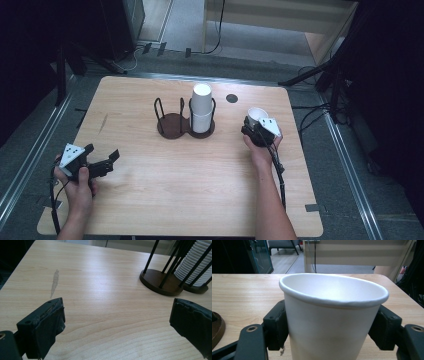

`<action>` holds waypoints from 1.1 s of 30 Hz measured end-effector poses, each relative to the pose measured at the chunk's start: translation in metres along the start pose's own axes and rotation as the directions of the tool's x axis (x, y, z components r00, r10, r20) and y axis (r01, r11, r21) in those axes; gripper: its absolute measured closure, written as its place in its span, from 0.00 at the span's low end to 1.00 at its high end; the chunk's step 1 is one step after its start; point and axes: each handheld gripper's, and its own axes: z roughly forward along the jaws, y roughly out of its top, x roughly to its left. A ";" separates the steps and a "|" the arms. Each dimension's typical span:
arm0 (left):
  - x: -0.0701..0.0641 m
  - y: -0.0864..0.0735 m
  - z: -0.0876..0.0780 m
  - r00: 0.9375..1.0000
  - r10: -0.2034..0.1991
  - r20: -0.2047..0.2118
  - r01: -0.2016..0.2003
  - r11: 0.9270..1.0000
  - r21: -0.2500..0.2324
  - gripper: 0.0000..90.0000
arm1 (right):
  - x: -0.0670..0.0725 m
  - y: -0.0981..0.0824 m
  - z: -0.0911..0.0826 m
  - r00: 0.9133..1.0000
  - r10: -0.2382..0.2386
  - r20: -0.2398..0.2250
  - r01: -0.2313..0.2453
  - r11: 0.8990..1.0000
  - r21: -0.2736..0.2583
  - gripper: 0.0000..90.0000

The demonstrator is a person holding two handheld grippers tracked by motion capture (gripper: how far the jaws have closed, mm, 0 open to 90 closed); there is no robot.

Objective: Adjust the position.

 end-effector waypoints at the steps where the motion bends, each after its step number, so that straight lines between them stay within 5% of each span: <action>1: 0.000 0.000 0.000 1.000 0.001 -0.001 -0.001 1.000 0.000 0.00 | 0.000 0.000 0.000 1.000 0.000 0.000 0.000 1.000 0.000 0.30; 13: 0.004 0.000 -0.001 1.000 -0.026 0.002 0.026 1.000 -0.013 0.00 | -0.004 -0.004 -0.005 0.999 -0.024 -0.022 0.026 0.995 0.098 0.30; 21: 0.007 0.000 -0.002 0.998 -0.054 0.015 0.055 0.998 -0.021 0.00 | -0.006 -0.001 -0.010 0.996 -0.005 -0.085 0.015 0.992 0.124 0.10; 33: 0.007 0.000 -0.001 0.998 -0.054 0.012 0.054 0.998 -0.019 0.00 | -0.017 0.000 -0.030 0.989 0.039 -0.141 -0.019 0.990 0.139 0.00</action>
